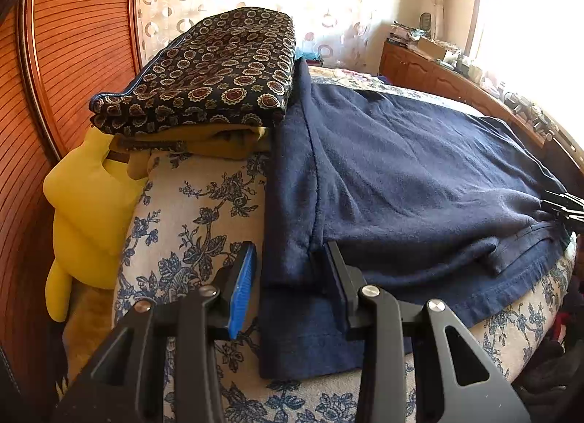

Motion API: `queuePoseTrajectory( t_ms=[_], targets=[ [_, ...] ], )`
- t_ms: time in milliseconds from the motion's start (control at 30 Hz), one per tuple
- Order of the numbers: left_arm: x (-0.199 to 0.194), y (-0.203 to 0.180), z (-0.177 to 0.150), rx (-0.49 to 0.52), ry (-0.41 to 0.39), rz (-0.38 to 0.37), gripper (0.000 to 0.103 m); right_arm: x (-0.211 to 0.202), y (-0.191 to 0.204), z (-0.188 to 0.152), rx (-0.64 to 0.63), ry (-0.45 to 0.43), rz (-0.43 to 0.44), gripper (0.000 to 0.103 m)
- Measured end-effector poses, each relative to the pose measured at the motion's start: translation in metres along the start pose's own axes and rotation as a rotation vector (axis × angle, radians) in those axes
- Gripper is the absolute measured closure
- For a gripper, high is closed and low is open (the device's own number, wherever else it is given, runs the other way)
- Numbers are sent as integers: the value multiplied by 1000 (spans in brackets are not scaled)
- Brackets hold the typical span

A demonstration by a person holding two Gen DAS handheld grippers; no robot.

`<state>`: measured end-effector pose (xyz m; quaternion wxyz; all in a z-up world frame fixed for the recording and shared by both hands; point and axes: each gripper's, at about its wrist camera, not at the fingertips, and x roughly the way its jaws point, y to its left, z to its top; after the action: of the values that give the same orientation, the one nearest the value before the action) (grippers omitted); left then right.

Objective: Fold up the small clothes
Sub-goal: 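Grasp the shirt side with the left gripper and fold it over the body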

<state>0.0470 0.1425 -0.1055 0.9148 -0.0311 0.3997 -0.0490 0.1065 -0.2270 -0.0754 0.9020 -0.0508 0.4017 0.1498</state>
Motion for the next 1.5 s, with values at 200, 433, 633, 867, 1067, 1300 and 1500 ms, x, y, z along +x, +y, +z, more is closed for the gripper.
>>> queuePoseTrajectory(
  t_ms=[200,433,633,867,1067,1300,1500],
  targets=[
    [-6,-3,-7,-22,10,-11,67,1,2,-3,-4,-7,-60,30],
    [-5,-4,-8,-39,-3,-26,70,4,3,-3,7,-5,-72,24],
    [-4,-4,-5,-48,-3,-64,99,4,2,-3,11,-5,-71,24],
    [-32,-26,16,-68,-111,-163,100,5,3,-2,11,-1,-69,24],
    [-48,-66,54,8,-180,-203,100,1,1,-2,21,6,-58,22],
    [-48,-131,102,96,-215,-299,101,-30,-20,-13,79,-72,-5,22],
    [-47,-218,142,225,-230,-408,101,-50,-39,-20,114,-111,8,23]
  ],
)
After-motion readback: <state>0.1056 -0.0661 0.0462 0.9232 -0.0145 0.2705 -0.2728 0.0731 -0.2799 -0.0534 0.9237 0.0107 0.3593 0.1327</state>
